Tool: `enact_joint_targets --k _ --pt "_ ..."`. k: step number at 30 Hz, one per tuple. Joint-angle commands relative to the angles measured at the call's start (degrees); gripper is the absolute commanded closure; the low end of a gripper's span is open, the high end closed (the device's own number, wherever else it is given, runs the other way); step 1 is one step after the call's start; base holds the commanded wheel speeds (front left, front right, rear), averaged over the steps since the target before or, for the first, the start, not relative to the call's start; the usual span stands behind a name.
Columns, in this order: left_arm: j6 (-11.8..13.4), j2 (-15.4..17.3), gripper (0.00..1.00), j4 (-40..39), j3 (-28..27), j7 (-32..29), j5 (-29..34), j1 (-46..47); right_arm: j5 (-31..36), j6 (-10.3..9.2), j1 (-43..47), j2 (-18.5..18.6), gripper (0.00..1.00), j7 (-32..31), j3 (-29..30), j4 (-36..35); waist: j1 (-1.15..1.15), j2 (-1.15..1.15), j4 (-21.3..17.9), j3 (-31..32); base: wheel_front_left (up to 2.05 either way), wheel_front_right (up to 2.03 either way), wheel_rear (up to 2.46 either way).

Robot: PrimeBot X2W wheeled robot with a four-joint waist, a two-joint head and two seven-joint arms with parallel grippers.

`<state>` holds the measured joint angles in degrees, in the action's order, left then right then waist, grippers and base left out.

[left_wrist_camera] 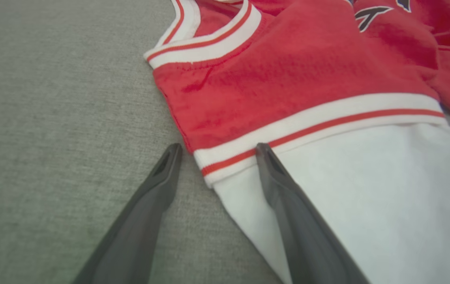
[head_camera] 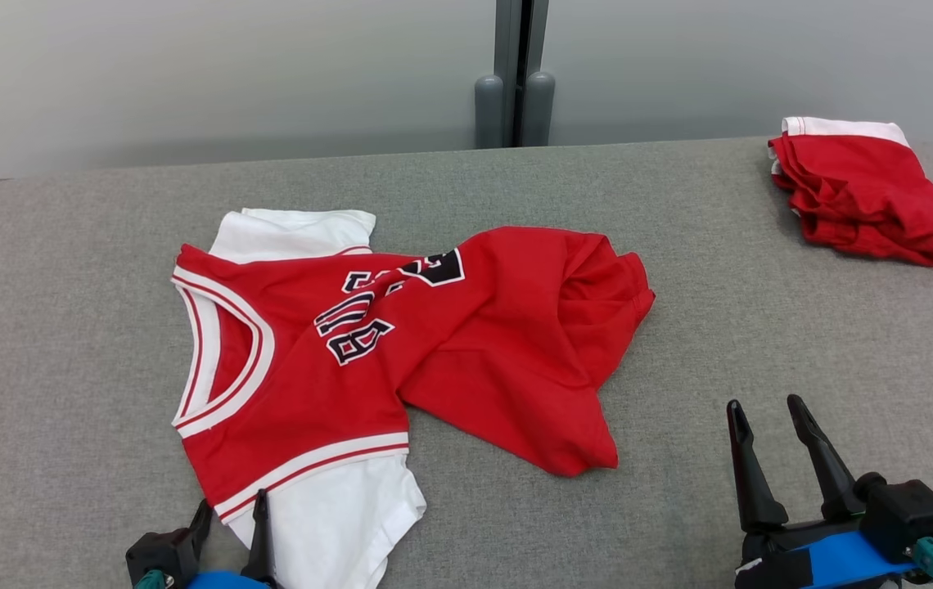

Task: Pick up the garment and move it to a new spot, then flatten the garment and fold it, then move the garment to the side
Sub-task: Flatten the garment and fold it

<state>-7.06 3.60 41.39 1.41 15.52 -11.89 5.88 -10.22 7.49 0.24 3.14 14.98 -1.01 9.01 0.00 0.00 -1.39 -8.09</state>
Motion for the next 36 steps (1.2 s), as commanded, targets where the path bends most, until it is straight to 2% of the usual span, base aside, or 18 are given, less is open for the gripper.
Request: enact_joint_targets --k 1,2,3,12,20,27,28,29,30,31,36 --pt "-0.16 -0.33 0.45 1.41 0.70 -0.69 -0.22 0.15 -0.44 0.02 -0.37 -0.02 0.00 0.29 0.17 0.06 0.00 0.00 0.06 0.08 0.00 0.00 0.00" --pt "-0.22 -0.40 0.93 1.39 0.83 -0.69 -0.40 0.48 -0.47 0.02 -0.27 -0.03 0.00 0.29 0.18 0.01 0.00 0.00 0.15 0.14 0.00 0.00 0.00" --pt "-0.28 -0.43 1.00 1.24 0.82 -0.68 -0.68 0.69 -0.49 0.01 -0.12 -0.04 0.00 0.29 0.24 -0.06 0.00 0.00 0.29 0.22 0.00 0.00 0.00" --pt "-0.12 0.80 1.00 -4.80 -3.82 -0.40 -1.85 -1.53 -0.59 0.01 1.34 -0.07 0.00 0.29 0.57 0.37 0.00 0.00 2.02 1.79 0.00 0.00 0.00" --pt "1.69 3.29 1.00 -10.71 -8.52 -0.39 -1.88 -5.40 -0.75 0.01 2.44 0.16 0.00 0.29 1.17 1.32 0.00 0.00 3.53 2.94 0.00 0.00 0.00" --pt "3.28 4.81 1.00 -10.51 -10.20 -0.57 -2.14 -6.74 -0.84 0.01 2.67 0.54 0.00 0.29 1.19 2.30 0.00 0.00 3.46 3.45 0.00 0.00 0.00" --pt "3.52 4.60 0.90 -10.58 -9.98 -0.54 -2.04 -6.79 -0.86 0.01 2.70 0.54 0.00 0.29 1.15 2.38 0.00 0.00 3.40 3.52 0.00 0.00 0.00" --pt "3.71 4.38 0.53 -10.69 -9.66 -0.58 -1.87 -6.91 -0.89 0.02 2.75 0.53 0.00 0.29 1.10 2.50 0.00 0.00 3.35 3.59 0.00 0.00 0.00" --pt "3.60 4.38 0.05 -10.72 -9.41 -0.58 -1.75 -6.90 -0.91 0.02 2.82 0.52 0.00 0.29 1.04 2.58 0.00 0.00 3.31 3.63 0.00 0.00 0.00" --pt "3.51 4.52 0.00 -11.09 -9.41 -0.52 -1.74 -6.75 -0.96 0.02 2.86 0.53 0.00 0.29 1.01 2.64 0.00 0.00 3.28 3.65 0.00 0.00 0.00" --pt "4.18 3.63 0.00 -17.14 -10.28 -0.29 -0.62 -6.89 -1.03 0.01 3.07 0.55 0.00 0.29 0.92 2.86 0.00 0.00 3.65 3.81 0.00 0.00 0.00"
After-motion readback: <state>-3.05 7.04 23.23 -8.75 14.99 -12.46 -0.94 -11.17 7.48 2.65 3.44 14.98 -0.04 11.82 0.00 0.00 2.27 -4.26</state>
